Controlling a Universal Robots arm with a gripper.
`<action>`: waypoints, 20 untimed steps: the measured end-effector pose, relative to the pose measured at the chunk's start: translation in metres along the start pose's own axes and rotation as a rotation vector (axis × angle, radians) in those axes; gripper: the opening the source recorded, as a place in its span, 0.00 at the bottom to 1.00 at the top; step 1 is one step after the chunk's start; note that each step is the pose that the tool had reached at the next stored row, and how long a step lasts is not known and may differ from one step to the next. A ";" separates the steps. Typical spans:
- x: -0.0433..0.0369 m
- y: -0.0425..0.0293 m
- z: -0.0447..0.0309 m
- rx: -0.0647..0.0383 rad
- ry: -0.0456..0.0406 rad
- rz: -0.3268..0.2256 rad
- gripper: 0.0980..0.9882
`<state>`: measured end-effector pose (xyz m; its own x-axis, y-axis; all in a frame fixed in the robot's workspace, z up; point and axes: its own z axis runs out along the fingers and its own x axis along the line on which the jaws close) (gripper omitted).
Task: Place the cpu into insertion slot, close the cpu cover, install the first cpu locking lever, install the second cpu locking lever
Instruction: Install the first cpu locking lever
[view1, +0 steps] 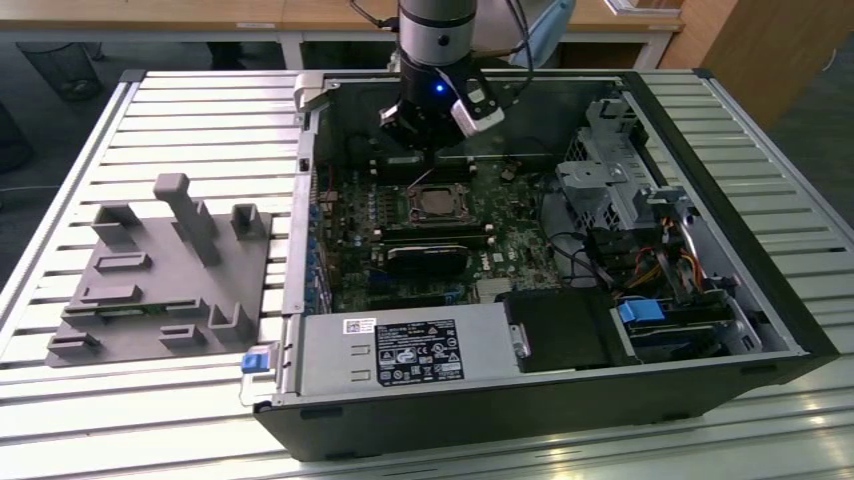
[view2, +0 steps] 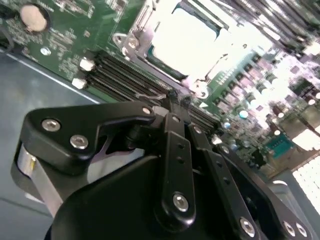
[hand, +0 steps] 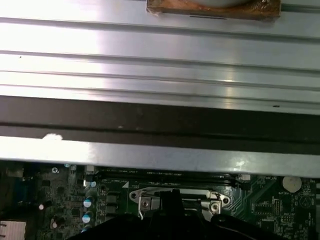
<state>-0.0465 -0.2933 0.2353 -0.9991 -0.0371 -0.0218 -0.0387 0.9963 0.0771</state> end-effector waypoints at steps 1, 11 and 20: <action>-0.0014 0.0002 0.0006 0.000 -0.0001 0.000 0.01; -0.0053 0.0004 0.0041 0.000 -0.0001 0.000 0.01; -0.0116 0.0003 0.0087 0.000 -0.0001 0.000 0.01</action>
<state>-0.0348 -0.2919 0.2269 -0.9991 -0.0371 -0.0219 -0.0387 0.9963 0.0773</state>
